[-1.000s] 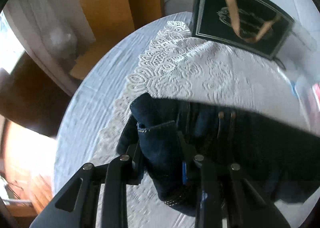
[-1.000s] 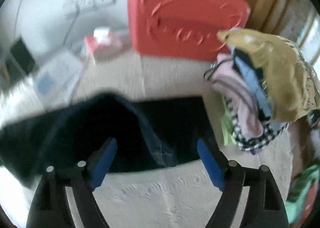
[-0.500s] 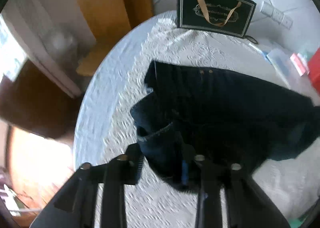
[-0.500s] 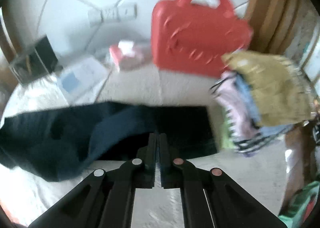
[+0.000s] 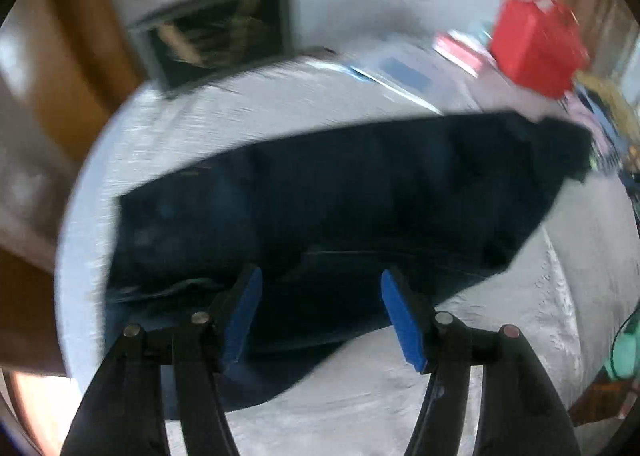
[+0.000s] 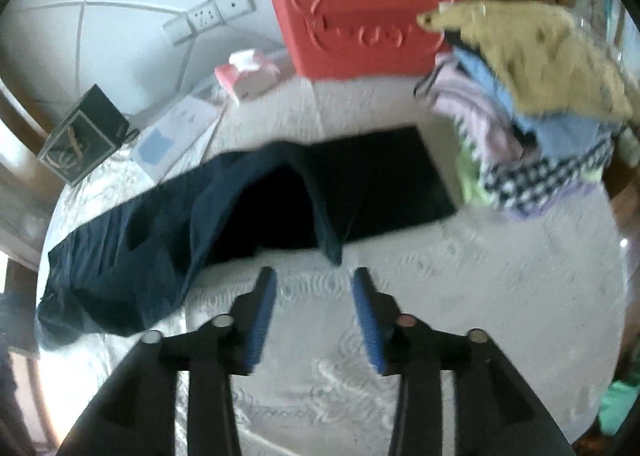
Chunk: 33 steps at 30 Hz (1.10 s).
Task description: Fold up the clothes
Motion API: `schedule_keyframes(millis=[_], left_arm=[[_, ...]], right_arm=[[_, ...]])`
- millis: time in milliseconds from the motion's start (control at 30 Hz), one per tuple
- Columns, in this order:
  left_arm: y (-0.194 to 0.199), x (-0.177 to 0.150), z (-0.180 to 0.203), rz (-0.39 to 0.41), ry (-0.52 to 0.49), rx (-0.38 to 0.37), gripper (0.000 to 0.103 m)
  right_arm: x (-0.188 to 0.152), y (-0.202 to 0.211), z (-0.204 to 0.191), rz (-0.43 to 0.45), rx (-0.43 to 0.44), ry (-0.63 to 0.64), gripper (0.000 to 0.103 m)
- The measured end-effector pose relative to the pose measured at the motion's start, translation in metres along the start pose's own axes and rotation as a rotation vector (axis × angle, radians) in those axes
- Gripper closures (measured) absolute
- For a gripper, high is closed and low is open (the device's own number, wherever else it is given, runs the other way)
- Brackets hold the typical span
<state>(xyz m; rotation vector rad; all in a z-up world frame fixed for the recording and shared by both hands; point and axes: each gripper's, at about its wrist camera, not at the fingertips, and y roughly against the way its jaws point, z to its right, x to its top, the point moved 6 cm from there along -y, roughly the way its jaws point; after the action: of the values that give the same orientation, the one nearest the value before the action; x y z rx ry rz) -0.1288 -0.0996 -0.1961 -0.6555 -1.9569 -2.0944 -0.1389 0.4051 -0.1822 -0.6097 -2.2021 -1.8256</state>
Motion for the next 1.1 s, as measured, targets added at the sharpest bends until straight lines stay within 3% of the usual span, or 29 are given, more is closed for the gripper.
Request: schedule_keyframes(millis=[67, 133, 167, 200, 267, 333, 400, 533, 600, 700, 833, 933, 967, 1000, 1067, 1100], left_arm=[[-0.027, 0.003, 0.021, -0.040, 0.001, -0.039, 0.041], [-0.043, 0.007, 0.035, -0.053, 0.023, -0.048, 0.019], [-0.049, 0.009, 0.041, -0.057, 0.035, -0.055, 0.003], [-0.054, 0.012, 0.047, -0.062, 0.055, -0.075, 0.000], [-0.060, 0.012, 0.058, -0.084, 0.097, -0.088, 0.000], [-0.069, 0.009, 0.062, -0.121, 0.153, -0.045, 0.000], [-0.077, 0.004, 0.065, -0.154, 0.208, -0.023, 0.008], [-0.092, -0.009, 0.070, -0.213, 0.314, -0.014, 0.011], [-0.096, -0.017, 0.072, -0.242, 0.345, -0.018, 0.023], [-0.079, -0.027, 0.075, -0.235, 0.335, -0.032, 0.025], [-0.073, -0.029, 0.073, -0.177, 0.329, 0.030, 0.025], [-0.094, -0.040, 0.073, -0.268, 0.455, -0.044, 0.026], [-0.093, -0.042, 0.073, -0.264, 0.469, -0.052, 0.038], [-0.093, -0.044, 0.075, -0.259, 0.451, -0.052, 0.064], [-0.095, -0.045, 0.072, -0.261, 0.453, -0.043, 0.088], [-0.094, -0.043, 0.068, -0.252, 0.454, -0.045, 0.095]], right_arm=[[-0.011, -0.006, 0.001, -0.019, 0.015, -0.018, 0.054], [-0.019, -0.010, 0.001, -0.034, 0.022, -0.032, 0.052], [-0.023, -0.011, 0.001, -0.039, 0.023, -0.033, 0.052], [-0.027, -0.011, 0.000, -0.043, 0.025, -0.033, 0.052], [-0.034, -0.011, -0.003, -0.050, 0.032, -0.032, 0.051], [-0.042, -0.011, -0.007, -0.055, 0.037, -0.025, 0.051], [-0.047, -0.010, -0.008, -0.059, 0.043, -0.022, 0.051], [-0.054, -0.011, -0.009, -0.061, 0.062, -0.024, 0.051], [-0.057, -0.013, -0.008, -0.065, 0.065, -0.024, 0.048], [-0.060, -0.013, -0.007, -0.065, 0.073, -0.023, 0.040], [-0.060, -0.017, -0.004, -0.066, 0.084, -0.027, 0.038], [-0.059, -0.025, -0.004, -0.075, 0.094, -0.039, 0.038], [-0.058, -0.026, -0.006, -0.075, 0.098, -0.033, 0.038], [-0.057, -0.027, -0.008, -0.075, 0.102, -0.026, 0.038], [-0.056, -0.028, -0.012, -0.076, 0.104, -0.012, 0.039], [-0.055, -0.030, -0.013, -0.077, 0.095, -0.005, 0.042]])
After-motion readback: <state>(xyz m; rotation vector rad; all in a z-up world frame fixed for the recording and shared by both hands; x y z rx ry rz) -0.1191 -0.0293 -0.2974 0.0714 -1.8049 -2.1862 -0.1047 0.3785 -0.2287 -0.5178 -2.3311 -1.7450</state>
